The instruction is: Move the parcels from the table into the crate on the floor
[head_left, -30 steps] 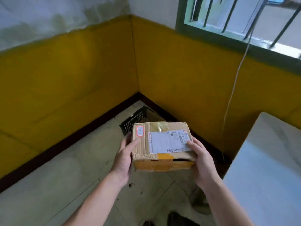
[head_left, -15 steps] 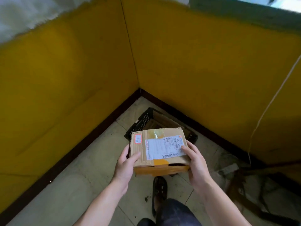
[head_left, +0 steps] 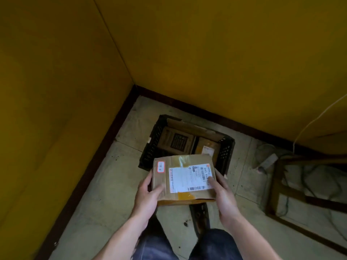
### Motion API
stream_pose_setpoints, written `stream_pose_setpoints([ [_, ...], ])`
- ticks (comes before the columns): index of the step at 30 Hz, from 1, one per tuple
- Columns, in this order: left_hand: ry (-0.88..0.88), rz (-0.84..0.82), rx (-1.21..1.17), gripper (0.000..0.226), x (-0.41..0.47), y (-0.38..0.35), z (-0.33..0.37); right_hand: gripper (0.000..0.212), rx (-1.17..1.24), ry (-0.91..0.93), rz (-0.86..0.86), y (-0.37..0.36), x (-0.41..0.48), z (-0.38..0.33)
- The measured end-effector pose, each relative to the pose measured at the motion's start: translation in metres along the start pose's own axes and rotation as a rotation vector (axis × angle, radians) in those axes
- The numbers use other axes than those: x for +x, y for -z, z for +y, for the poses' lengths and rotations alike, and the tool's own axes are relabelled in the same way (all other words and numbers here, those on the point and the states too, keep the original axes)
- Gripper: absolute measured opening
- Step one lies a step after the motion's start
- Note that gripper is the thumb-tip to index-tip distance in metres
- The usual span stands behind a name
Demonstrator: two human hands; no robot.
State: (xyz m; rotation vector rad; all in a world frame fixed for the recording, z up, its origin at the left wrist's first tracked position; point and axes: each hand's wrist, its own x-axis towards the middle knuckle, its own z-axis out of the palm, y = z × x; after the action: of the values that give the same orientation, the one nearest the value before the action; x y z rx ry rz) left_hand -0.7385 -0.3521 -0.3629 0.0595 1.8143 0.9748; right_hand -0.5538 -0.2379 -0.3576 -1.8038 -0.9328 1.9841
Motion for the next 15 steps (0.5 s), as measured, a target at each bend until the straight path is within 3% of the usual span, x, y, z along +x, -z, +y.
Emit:
stream_pose_setpoints([
  [6,-0.005,-0.129,0.193,0.049,0.114,0.028,-0.005,0.036,0.069,-0.043,0.107,-0.053,0.066,0.048],
  [15,-0.067,-0.15,0.341,0.044,0.262,0.005,-0.06,0.033,0.01,-0.055,0.192,-0.081,0.213,0.134],
])
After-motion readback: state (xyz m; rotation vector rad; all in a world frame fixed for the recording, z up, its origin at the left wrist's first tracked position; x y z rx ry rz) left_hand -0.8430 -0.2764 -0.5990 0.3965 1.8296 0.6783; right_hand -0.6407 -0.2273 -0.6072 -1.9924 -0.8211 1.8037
